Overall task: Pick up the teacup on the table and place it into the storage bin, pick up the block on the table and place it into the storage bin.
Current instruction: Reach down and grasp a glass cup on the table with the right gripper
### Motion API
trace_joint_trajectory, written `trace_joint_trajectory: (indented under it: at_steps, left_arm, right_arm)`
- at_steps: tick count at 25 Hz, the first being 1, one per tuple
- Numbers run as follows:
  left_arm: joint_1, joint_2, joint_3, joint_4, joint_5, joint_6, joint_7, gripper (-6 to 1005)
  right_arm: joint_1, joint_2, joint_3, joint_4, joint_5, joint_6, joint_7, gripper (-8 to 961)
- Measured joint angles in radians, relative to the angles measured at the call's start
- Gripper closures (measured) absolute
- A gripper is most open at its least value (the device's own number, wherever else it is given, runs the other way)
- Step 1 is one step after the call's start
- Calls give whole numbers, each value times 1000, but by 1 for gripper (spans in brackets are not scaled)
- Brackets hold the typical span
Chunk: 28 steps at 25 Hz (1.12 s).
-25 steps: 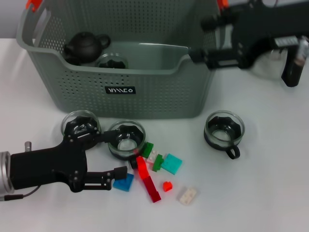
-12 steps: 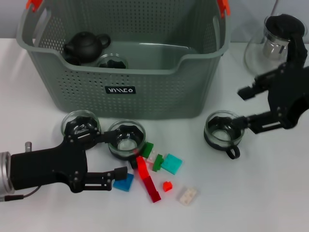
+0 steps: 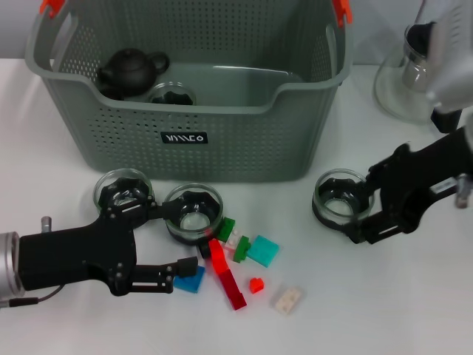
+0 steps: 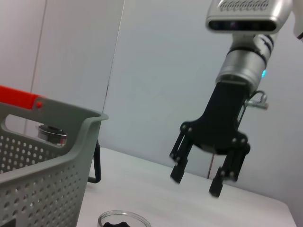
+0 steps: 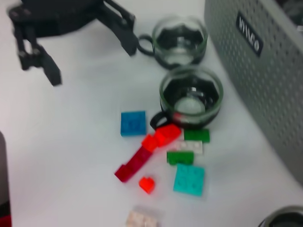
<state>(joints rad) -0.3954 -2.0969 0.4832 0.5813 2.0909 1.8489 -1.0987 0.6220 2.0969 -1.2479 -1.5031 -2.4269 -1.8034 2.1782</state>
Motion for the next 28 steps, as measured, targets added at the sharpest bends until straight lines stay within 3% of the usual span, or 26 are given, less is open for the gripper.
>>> trace_joint_trajectory:
  at_steps: [11, 28]
  left_arm:
    - [3, 0, 0, -1, 2, -2, 2, 52]
    - [4, -1, 0, -5, 1, -7, 7, 52]
  right_arm:
    - [73, 2, -123, 232, -63, 194, 39, 296]
    - [89, 3, -184, 311, -151, 327, 81, 295]
